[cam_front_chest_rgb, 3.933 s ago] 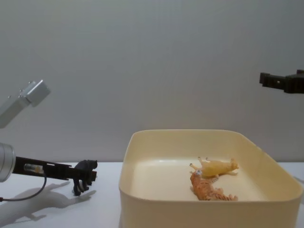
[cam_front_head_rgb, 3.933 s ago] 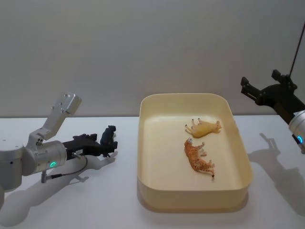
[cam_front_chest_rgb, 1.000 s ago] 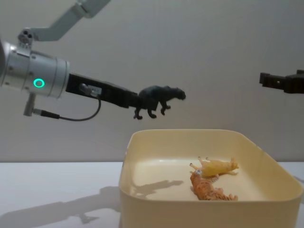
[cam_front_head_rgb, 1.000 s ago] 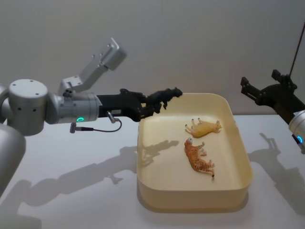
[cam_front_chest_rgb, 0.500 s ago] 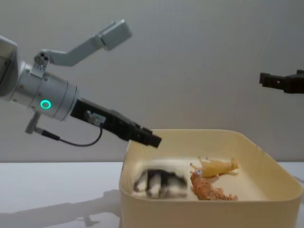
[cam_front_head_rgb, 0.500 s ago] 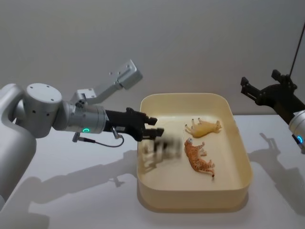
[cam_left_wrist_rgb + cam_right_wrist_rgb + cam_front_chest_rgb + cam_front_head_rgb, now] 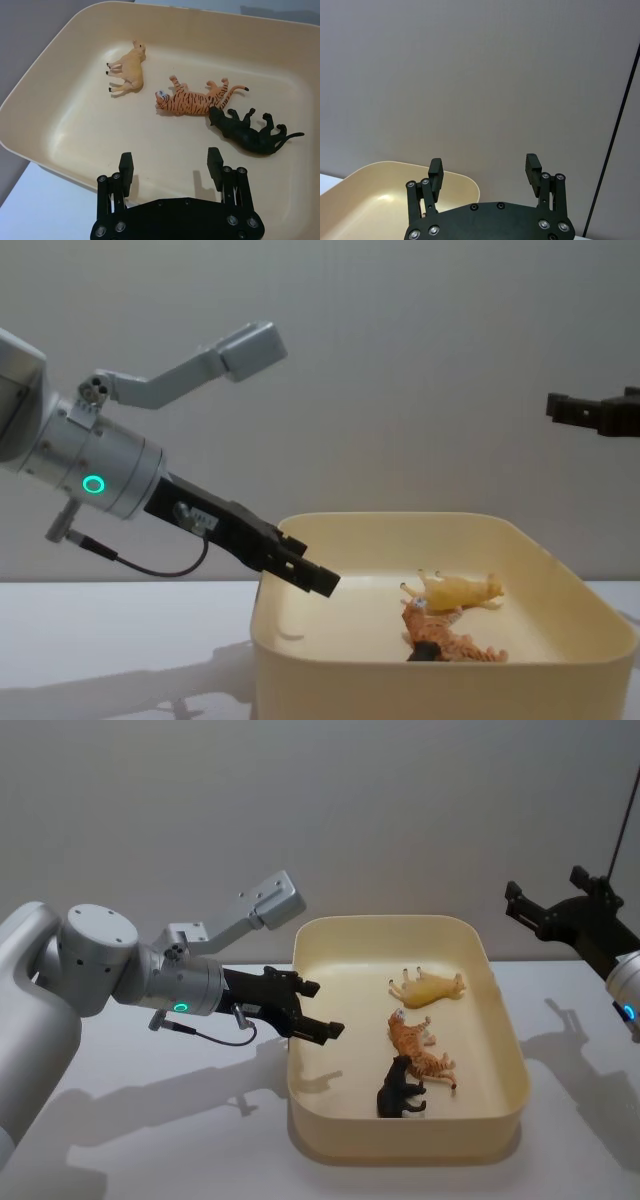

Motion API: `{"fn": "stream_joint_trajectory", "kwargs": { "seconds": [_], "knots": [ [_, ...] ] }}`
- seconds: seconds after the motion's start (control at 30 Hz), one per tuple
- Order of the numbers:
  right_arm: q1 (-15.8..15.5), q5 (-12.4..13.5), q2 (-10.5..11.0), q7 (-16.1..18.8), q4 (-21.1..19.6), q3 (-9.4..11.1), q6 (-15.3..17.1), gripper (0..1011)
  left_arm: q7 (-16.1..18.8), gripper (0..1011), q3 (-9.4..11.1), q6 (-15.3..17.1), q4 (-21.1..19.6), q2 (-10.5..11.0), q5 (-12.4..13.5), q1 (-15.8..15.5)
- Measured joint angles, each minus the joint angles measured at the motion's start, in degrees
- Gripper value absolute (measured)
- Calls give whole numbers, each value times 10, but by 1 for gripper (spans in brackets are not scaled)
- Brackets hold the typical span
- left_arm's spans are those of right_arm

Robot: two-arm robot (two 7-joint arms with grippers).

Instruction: Pick up the toy alternately with two hands and place it into the central storage box.

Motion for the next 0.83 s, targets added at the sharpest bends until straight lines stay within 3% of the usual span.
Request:
{"fn": "stream_joint_trajectory", "kwargs": {
  "seconds": [0.17,0.83],
  "knots": [
    [0,0,0,0,0,0,0,1001,-2,1000,1,1,2,0,3,0],
    [0,0,0,0,0,0,0,1001,1,1001,-11,-28,0,6,-55,1]
  ]
}}
